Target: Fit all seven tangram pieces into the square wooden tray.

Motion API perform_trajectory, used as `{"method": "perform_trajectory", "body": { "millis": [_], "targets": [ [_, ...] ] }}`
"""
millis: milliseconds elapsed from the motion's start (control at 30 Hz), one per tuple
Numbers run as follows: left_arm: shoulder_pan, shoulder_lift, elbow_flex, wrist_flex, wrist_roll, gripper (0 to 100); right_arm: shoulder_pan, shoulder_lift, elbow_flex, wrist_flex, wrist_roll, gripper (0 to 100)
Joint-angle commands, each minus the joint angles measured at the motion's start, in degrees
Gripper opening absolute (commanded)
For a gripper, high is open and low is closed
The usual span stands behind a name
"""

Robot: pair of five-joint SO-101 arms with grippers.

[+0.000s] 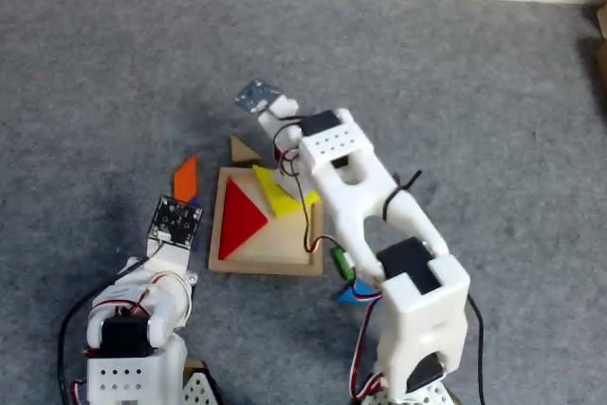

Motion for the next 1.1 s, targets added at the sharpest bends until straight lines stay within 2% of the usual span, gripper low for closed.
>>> {"method": "perform_trajectory", "body": {
  "millis": [0,167,233,433,533,633,867,933,1067],
  "targets": [
    [-0.6,-0.2,1.1,0.4,0.3,0,-3.7,3.3,0.4,-1.3,-0.6,0.5],
    [-0.6,-0.2,1.1,0.4,0.3,0,-6.9,3.4,0.4,-1.1,-0.3,0.5],
    [-0.6,-0.2,1.1,0.4,0.3,0,-7.3,3.4,0.7,-1.0,2.1,0.5],
    [-0.6,-0.2,1.1,0.4,0.3,0,-3.7,1.6,0.1,1.4,2.7,0.5],
    [-0.6,-0.2,1.1,0.4,0.3,0,-2.2,-4.9,-0.5,2.0,2.5,0.5],
    [-0.6,-0.2,1.1,0.4,0.3,0,-1.4,-14.1,0.5,2.2,-1.1,0.5],
    [-0.6,-0.2,1.1,0.4,0.3,0,-0.3,-33.6,10.9,8.5,-3.8,1.3],
    [-0.6,-0.2,1.1,0.4,0.3,0,-0.1,-37.8,15.1,9.8,-7.5,4.9],
    [-0.6,-0.2,1.1,0.4,0.3,0,0.8,-45.0,25.5,11.3,-12.4,18.3]
  ]
}}
